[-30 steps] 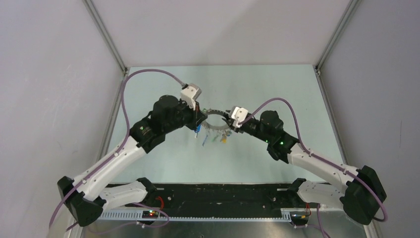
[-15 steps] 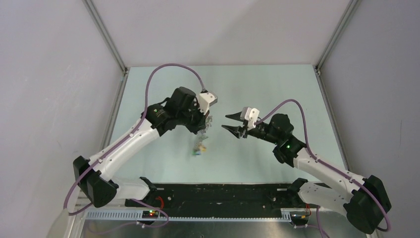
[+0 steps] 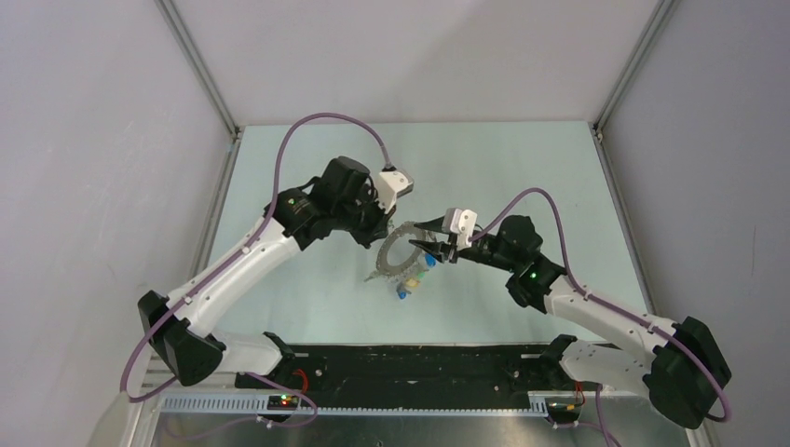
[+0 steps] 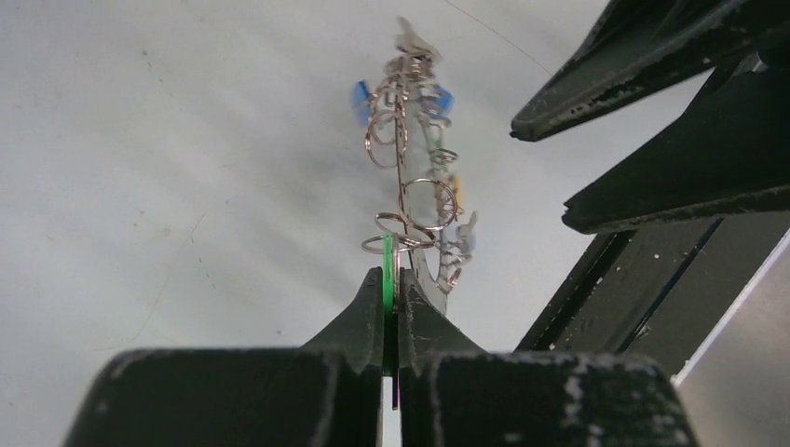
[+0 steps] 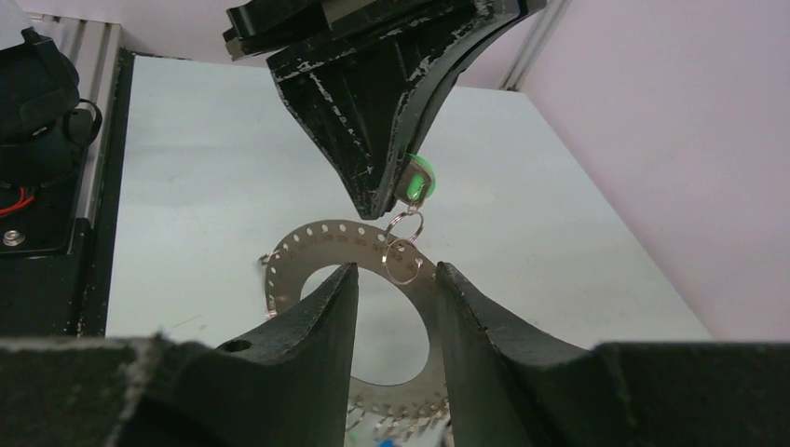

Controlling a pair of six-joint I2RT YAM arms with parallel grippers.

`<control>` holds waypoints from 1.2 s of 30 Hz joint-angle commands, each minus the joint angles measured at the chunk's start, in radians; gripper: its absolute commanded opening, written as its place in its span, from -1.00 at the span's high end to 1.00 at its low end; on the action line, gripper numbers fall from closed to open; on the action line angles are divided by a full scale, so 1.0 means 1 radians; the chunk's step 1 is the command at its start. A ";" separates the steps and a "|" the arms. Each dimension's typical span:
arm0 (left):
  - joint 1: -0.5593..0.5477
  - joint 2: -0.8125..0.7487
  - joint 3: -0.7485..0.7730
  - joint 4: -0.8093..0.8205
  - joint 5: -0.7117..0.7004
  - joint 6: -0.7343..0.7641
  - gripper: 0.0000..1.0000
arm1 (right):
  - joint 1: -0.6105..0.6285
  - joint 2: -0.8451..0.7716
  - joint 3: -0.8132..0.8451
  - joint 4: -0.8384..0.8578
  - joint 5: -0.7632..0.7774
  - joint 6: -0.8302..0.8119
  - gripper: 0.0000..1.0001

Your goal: Remove the keys from the keyring

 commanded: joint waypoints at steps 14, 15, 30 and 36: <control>-0.049 -0.083 0.030 0.025 -0.087 0.157 1.00 | 0.011 0.051 0.011 0.120 0.016 0.015 0.19; -0.052 -0.085 0.033 0.026 -0.087 0.157 1.00 | 0.015 0.058 0.011 0.122 0.024 0.002 0.15; -0.089 -0.112 0.047 0.026 -0.051 0.166 1.00 | 0.150 0.165 0.063 0.152 0.276 -0.169 0.01; -0.090 -0.105 0.041 0.027 -0.062 0.159 0.99 | 0.150 0.159 0.063 0.193 0.287 -0.123 0.32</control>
